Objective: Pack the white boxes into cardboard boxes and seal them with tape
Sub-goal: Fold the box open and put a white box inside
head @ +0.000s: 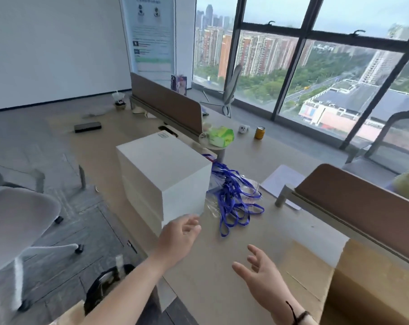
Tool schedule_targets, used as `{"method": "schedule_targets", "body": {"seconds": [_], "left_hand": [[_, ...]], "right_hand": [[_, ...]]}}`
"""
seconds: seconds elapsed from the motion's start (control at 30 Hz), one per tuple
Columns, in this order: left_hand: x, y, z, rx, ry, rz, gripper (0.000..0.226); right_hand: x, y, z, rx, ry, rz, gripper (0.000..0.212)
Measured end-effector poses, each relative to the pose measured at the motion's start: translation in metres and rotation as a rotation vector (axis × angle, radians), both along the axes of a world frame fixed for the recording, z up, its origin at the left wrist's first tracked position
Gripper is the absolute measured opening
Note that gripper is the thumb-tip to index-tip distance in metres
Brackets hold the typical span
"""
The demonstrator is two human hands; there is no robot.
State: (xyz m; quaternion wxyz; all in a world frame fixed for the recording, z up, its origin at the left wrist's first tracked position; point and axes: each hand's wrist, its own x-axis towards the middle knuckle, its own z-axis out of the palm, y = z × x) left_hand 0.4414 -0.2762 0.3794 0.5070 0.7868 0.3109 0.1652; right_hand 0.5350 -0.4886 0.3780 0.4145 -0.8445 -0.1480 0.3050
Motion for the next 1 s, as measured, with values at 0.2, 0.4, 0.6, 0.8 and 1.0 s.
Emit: {"method": "schedule_targets", "body": {"seconds": [0.2, 0.4, 0.6, 0.8, 1.0], "left_hand": [[-0.005, 0.100, 0.028, 0.025, -0.046, 0.043, 0.025], [0.009, 0.142, 0.034, 0.101, -0.039, 0.054, 0.025], [0.031, 0.154, 0.026, 0.234, 0.104, 0.086, 0.028], [0.049, 0.190, 0.030, 0.621, 0.423, 0.092, 0.038], [0.063, 0.240, 0.022, 0.597, 0.606, 0.012, 0.063]], "right_hand": [[-0.009, 0.101, 0.011, 0.109, 0.087, -0.022, 0.075], [0.001, 0.151, 0.018, 0.158, 0.145, -0.032, 0.081], [0.033, 0.189, 0.017, 0.209, 0.178, -0.021, 0.080], [0.056, 0.228, 0.020, 0.268, 0.246, 0.035, 0.080], [0.059, 0.256, 0.025, 0.226, 0.252, -0.001, 0.040]]}}
